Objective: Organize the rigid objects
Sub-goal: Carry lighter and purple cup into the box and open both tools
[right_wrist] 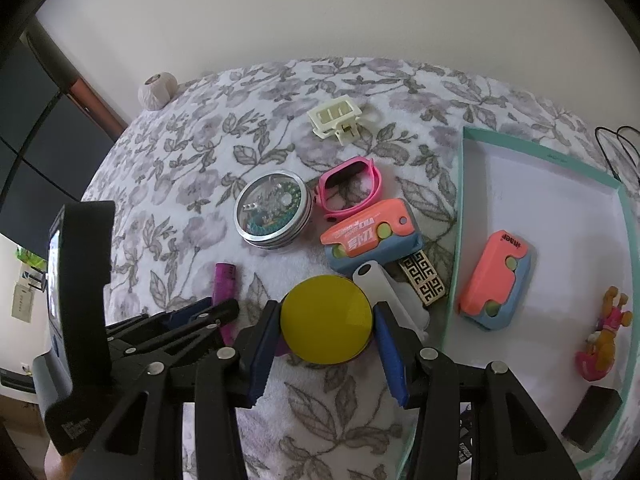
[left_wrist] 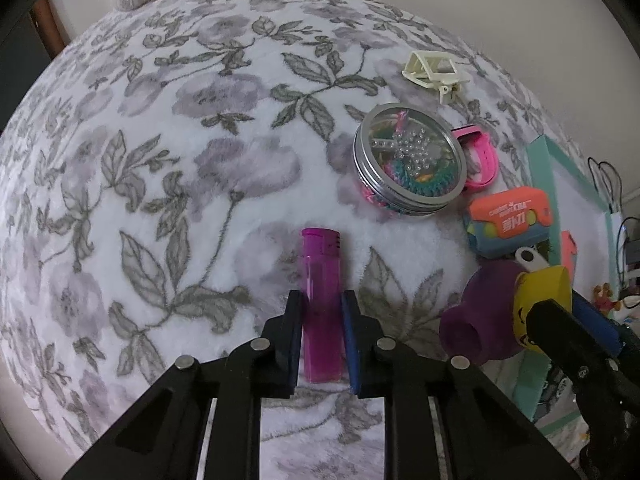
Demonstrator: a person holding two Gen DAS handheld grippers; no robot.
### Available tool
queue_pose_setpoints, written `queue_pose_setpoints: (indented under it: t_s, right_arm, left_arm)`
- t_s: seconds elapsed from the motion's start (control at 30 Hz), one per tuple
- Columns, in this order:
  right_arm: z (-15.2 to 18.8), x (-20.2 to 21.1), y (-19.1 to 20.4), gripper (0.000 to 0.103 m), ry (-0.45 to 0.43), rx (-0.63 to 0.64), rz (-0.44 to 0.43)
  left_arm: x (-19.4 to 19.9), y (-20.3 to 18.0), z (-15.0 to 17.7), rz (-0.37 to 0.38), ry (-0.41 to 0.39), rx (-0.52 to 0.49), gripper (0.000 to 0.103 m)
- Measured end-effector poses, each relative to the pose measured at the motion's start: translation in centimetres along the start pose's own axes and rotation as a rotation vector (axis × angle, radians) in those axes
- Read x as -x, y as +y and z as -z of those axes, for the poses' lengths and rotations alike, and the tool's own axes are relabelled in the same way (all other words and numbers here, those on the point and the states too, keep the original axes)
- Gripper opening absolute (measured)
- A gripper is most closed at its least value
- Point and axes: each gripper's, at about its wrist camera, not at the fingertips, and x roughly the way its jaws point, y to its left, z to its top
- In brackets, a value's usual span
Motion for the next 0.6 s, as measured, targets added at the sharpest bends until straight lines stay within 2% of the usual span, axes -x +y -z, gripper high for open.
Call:
queue_pose_setpoints:
  t_s: [0.17, 0.33, 0.5, 0.6]
  right_arm:
    - [-0.1, 0.3, -0.4, 0.050, -0.006, -0.010, -0.003]
    - [-0.1, 0.5, -0.4, 0.050, -0.011, -0.013, -0.011]
    - [-0.2, 0.9, -0.3, 0.050, -0.017, -0.013, -0.033]
    - [-0.3, 1.7, -0.2, 0.050, -0.038, -0.018, -0.050]
  left_arm:
    - [0.5, 2.7, 0.0, 0.083, 0.013, 0.072, 0.020]
    - [1.1, 3.8, 0.1, 0.119, -0.002, 0.119, 0.020]
    - [3.6, 4.8, -0.2, 0.136, -0.059, 0.131, 0.020]
    - [5.9, 4.6, -0.6, 0.159, -0.119, 0.128, 0.020]
